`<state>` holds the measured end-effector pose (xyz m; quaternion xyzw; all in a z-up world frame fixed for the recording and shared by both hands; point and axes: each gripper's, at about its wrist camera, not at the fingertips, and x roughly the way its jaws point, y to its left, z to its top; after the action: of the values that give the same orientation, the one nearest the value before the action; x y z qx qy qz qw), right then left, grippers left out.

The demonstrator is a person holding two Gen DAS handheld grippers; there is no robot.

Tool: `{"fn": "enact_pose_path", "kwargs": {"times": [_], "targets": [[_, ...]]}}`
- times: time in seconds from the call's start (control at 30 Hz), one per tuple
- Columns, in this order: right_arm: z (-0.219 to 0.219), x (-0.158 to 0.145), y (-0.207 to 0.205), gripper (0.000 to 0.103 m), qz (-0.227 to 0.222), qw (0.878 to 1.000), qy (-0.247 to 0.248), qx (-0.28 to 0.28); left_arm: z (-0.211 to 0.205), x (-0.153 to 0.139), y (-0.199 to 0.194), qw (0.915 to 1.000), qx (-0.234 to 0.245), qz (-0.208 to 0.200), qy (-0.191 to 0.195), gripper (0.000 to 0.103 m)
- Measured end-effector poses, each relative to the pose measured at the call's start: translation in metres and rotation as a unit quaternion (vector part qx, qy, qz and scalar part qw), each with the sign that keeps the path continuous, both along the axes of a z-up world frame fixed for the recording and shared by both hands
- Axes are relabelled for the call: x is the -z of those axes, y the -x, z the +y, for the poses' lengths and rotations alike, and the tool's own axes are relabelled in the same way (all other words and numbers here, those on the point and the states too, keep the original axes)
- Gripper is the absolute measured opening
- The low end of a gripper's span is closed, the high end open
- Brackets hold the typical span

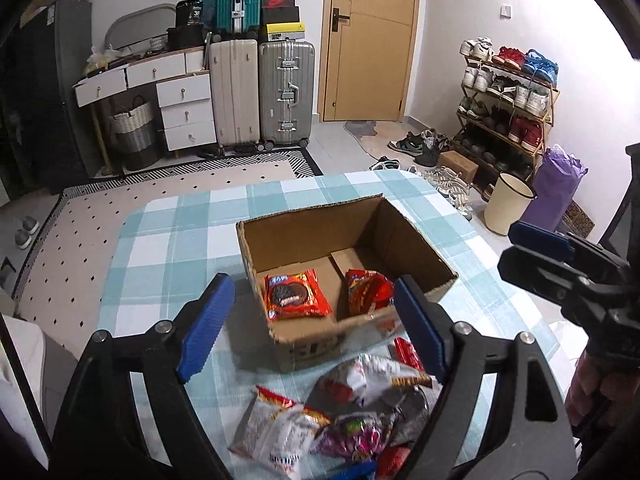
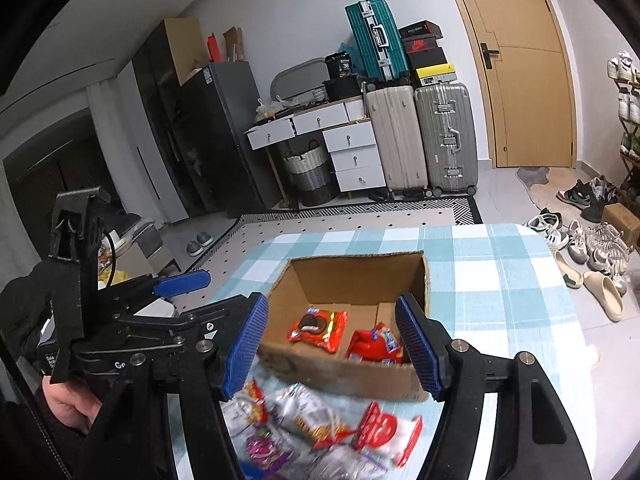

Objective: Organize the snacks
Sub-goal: 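Move both grippers back over the remaining snack pile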

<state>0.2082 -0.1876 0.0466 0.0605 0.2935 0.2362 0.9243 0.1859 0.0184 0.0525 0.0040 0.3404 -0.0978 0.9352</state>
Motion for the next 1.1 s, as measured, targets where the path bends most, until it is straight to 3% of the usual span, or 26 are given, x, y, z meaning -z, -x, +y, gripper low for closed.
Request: {"fn": "enact_pose_path", "kwargs": {"times": [0.4,0.8,1.1], "targets": [[0.004,-0.007,0.073,0.078,-0.012,1.0,-0.001,-0.007,-0.001,-0.007,0.077,0.9999,-0.014,-0.007,-0.002,0.085],[0.009,0.005,0.13,0.08,-0.01,1.0,-0.004,-0.012,0.018,0.014,0.126,0.9988,-0.048,0.005,0.011,0.101],[0.017,0.024,0.161,0.085,0.002,1.0,-0.007,-0.017,0.026,0.044,0.151,0.9981,-0.053,0.025,0.016,0.102]]}}
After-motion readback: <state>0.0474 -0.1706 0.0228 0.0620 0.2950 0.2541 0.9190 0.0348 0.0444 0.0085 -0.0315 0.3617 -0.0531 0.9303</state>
